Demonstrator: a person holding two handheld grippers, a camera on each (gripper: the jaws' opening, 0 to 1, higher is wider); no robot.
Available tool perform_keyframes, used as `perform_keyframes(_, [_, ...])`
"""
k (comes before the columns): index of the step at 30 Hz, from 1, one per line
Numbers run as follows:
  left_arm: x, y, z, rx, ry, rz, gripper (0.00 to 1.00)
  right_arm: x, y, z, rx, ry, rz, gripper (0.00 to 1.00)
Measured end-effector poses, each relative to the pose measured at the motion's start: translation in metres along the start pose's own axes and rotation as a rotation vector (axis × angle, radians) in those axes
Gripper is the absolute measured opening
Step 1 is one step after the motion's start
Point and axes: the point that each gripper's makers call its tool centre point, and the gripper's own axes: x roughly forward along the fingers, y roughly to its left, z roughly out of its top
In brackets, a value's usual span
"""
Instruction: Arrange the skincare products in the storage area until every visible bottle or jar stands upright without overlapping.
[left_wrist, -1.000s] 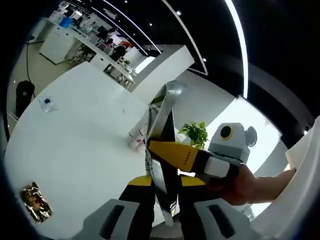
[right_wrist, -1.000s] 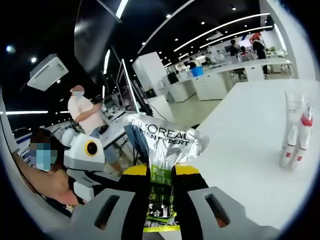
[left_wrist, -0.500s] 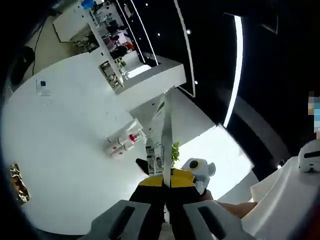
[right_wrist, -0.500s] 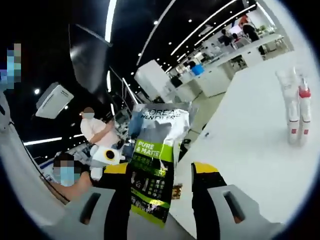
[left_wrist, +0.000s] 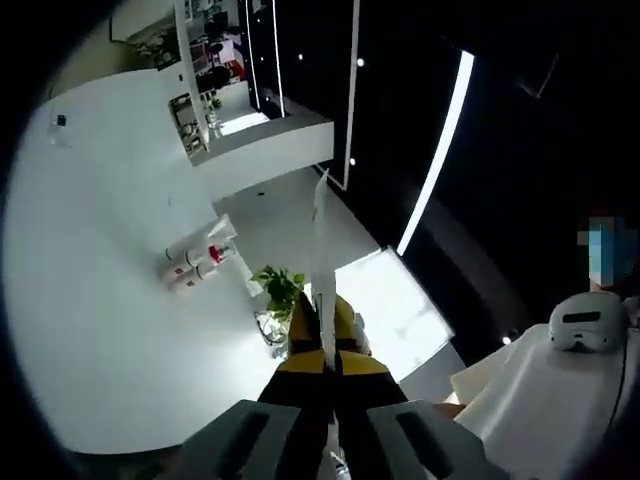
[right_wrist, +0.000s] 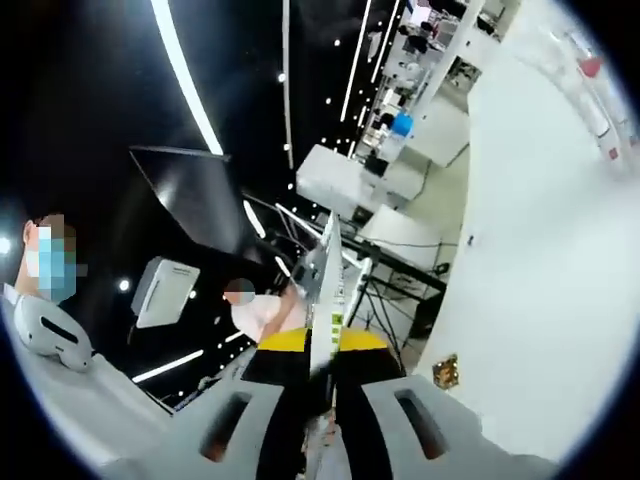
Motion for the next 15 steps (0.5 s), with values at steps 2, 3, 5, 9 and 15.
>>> perform_keyframes(2, [0.001,0.001,-0.002,0.008,0.014,0.010,0.00,-0.004,0.000,0.001,-0.001,-0.022,-0.003,0.03])
perform_keyframes(3, [0.002,0.000,-0.003,0.012,0.015,0.008,0.00,-0.006,0.000,0.001,0.022,-0.034,-0.001,0.03])
perform_keyframes(5, [0.002,0.001,-0.005,0.024,0.027,0.018,0.00,-0.007,-0.001,-0.001,0.068,-0.040,-0.007,0.01])
perform_keyframes(9, [0.005,-0.004,-0.010,0.004,0.058,-0.016,0.02,-0.011,0.010,-0.001,0.025,-0.012,0.018,0.00])
perform_keyframes(15, [-0.005,0.001,0.021,-0.090,-0.111,-0.029,0.06,-0.016,0.008,-0.028,-0.019,0.153,0.001,0.00])
